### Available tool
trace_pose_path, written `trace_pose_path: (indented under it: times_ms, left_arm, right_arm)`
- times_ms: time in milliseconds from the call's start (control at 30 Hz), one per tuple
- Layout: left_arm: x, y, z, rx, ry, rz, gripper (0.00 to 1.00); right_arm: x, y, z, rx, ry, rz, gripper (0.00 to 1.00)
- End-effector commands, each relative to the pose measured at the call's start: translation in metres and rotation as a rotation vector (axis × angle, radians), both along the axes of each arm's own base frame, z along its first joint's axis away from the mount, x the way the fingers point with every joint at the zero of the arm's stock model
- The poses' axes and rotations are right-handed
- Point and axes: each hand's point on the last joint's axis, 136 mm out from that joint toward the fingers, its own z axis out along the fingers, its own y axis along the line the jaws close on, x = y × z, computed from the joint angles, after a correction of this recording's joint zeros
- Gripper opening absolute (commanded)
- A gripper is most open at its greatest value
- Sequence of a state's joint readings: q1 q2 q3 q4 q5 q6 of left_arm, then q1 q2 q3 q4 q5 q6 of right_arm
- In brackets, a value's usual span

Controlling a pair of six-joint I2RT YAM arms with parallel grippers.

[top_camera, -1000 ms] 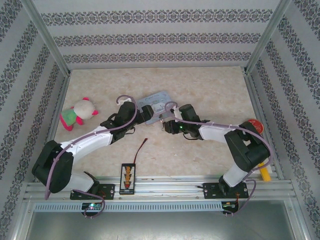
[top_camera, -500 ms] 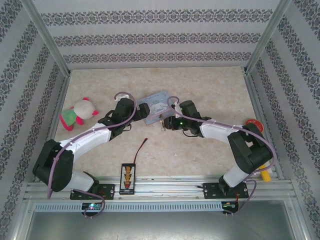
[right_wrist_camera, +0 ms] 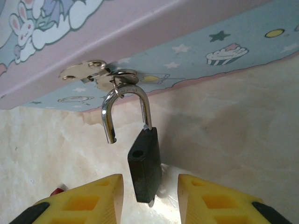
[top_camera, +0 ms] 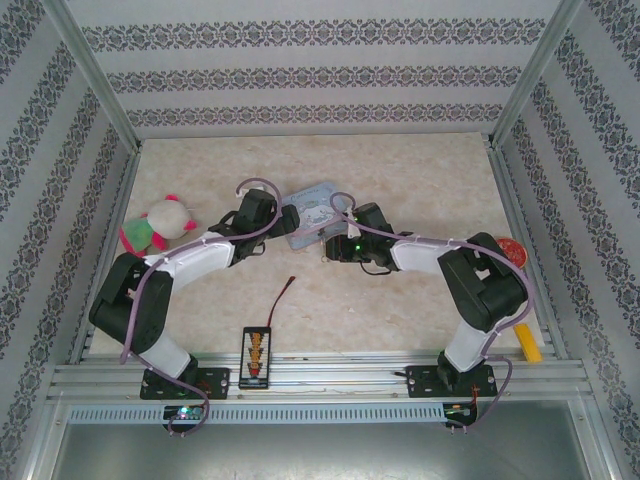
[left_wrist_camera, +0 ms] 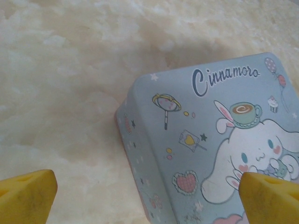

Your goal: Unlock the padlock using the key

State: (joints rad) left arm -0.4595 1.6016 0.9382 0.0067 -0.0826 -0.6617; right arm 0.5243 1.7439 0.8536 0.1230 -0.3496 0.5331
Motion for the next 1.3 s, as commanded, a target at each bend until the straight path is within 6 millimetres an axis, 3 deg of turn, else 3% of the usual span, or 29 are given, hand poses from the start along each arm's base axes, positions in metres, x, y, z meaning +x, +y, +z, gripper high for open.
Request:
trace_pose_path:
  times_ms: [0, 400, 733, 967, 1267]
  left_arm:
    - [0.009, 0.002, 0.0, 0.03, 0.0, -0.016, 0.99]
    - [0.007, 0.002, -0.022, 0.071, 0.072, -0.057, 0.99]
    - [0.0, 0.009, -0.033, 0.083, 0.104, -0.053, 0.99]
    - [-0.001, 0.013, -0.034, 0.093, 0.106, -0.048, 0.99]
    - [-0.003, 0.014, -0.032, 0.094, 0.105, -0.054, 0.99]
  right_arm:
    - [0.008, 0.014, 0.007, 0.034, -0.009, 0.007, 0.37]
    - [0.012, 0.014, -0.007, 0.017, 0.033, -0.037, 0.34]
    - [0.014, 0.008, -0.015, 0.026, 0.069, -0.088, 0.17]
    - [0.015, 0.007, -0.006, 0.082, 0.075, -0.107, 0.01]
    - [0.014, 0.01, 0.008, 0.134, 0.087, -0.121, 0.0]
